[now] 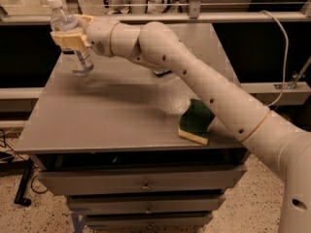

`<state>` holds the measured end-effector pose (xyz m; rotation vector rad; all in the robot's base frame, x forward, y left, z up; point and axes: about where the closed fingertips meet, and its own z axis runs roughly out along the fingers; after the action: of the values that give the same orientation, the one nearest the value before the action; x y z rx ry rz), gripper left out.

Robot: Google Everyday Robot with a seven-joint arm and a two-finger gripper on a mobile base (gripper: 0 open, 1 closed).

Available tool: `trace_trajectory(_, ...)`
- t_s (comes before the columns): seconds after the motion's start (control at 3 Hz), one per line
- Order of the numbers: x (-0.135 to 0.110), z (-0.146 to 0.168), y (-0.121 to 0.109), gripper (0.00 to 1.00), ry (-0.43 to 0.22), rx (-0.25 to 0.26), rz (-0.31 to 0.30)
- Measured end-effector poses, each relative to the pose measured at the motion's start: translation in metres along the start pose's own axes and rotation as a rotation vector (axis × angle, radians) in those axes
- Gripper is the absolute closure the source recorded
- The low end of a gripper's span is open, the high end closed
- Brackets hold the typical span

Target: Place blue plastic bottle upright

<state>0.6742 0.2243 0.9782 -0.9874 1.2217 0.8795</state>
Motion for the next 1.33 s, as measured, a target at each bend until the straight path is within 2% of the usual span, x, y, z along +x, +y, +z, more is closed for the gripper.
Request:
trace_trajectory(1.0, 0.008, -0.020, 0.003, 1.00, -0.031, 0.023, 0.007)
trace_trajectory(1.33, 0.011, -0.025, 0.006, 1.00, -0.052, 0.017, -0.002)
